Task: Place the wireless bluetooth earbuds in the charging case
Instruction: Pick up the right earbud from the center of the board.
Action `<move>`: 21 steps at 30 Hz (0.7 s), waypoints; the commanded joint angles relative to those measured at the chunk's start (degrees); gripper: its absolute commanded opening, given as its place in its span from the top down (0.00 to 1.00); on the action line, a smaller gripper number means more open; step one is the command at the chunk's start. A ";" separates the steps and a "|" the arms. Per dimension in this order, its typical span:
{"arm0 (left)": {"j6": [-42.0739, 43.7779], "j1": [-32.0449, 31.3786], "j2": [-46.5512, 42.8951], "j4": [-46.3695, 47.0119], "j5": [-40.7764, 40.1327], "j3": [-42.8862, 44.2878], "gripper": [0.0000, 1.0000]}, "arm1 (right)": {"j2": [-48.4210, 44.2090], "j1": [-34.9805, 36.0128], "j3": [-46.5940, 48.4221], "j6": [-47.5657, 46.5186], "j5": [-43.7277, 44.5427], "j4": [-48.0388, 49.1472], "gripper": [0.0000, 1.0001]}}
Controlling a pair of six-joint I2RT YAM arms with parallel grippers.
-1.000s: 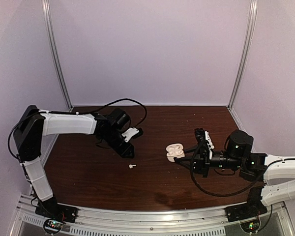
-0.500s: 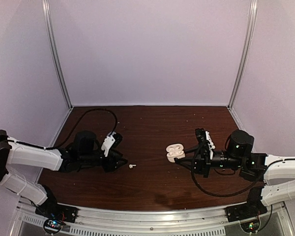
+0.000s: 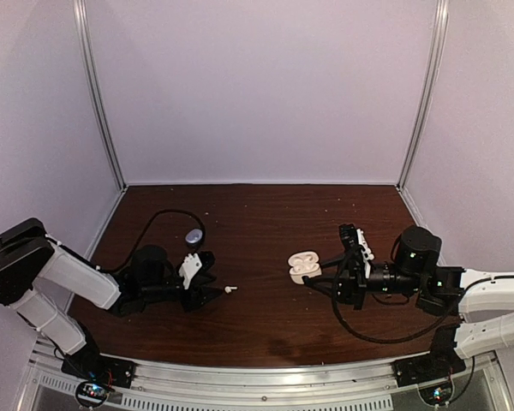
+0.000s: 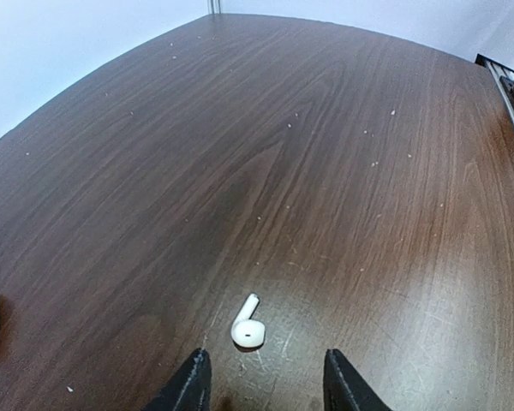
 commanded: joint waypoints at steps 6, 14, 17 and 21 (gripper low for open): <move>5.50 0.11 9.10 4.86 2.56 3.83 0.55 | -0.33 -0.45 0.65 -0.13 -0.63 -0.13 1.00; 6.91 0.11 14.76 4.23 2.41 7.02 0.55 | -0.17 -0.57 0.73 -0.05 -0.85 0.06 1.00; 6.91 0.11 16.14 4.47 2.30 7.63 0.55 | -0.24 -0.62 0.83 -0.28 -0.87 -0.46 1.00; 7.43 0.19 17.25 4.02 1.84 8.01 0.55 | -0.34 -0.77 0.87 -0.33 -0.87 -0.63 1.00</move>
